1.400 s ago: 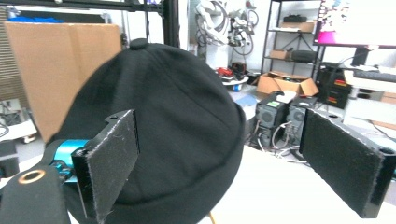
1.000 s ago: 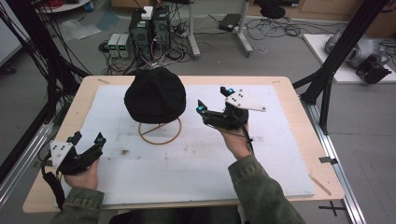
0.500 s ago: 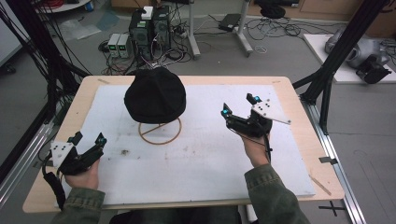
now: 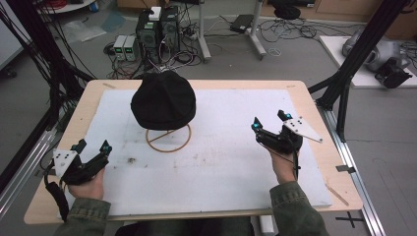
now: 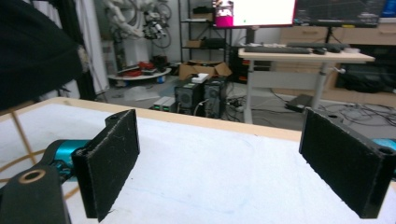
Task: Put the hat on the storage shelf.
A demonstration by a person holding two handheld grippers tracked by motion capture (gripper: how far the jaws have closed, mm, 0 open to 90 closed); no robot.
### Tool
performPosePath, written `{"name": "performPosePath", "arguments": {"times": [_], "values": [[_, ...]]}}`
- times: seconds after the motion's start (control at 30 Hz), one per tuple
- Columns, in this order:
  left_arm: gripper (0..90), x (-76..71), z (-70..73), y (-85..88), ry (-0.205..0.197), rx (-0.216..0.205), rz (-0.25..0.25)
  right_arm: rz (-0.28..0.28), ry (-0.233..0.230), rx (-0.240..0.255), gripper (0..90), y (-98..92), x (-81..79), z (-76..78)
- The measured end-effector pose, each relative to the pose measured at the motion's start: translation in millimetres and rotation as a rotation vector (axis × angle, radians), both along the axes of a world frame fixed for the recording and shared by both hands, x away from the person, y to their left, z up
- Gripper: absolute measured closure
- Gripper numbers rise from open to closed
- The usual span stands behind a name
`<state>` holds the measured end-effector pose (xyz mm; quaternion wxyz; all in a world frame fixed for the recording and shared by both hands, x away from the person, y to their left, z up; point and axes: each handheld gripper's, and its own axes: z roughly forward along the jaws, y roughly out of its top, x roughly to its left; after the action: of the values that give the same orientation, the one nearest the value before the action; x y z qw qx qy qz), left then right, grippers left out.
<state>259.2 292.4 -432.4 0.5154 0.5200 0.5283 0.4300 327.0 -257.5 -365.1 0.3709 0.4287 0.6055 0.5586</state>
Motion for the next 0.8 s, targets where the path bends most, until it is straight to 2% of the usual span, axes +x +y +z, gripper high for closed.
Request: {"name": "performPosePath", "arguments": {"times": [0.13, 0.43, 0.6, 0.73, 0.8], "values": [[22.8, -0.1, -0.2, 0.4, 0.002, 0.002, 0.005, -0.042, 0.007, 0.004, 11.4, -11.6, -3.5, -9.9], [22.7, -0.8, -0.8, -0.5, 0.005, -0.004, 0.006, -0.130, 0.017, 0.017, 11.4, -31.6, -7.8, -22.0], [22.4, -1.7, -0.5, -1.6, -0.001, 0.004, 0.009, -0.190, 0.022, 0.002, 11.4, -38.7, -9.8, -32.9], [22.1, -1.6, -0.9, -0.6, 0.002, 0.001, 0.014, -0.214, 0.046, 0.004, 11.3, -45.5, -10.0, -38.0], [22.1, -1.2, -1.1, -0.6, 0.001, -0.001, 0.017, -0.218, 0.039, 0.007, 11.4, -48.3, -10.9, -39.1]]}}
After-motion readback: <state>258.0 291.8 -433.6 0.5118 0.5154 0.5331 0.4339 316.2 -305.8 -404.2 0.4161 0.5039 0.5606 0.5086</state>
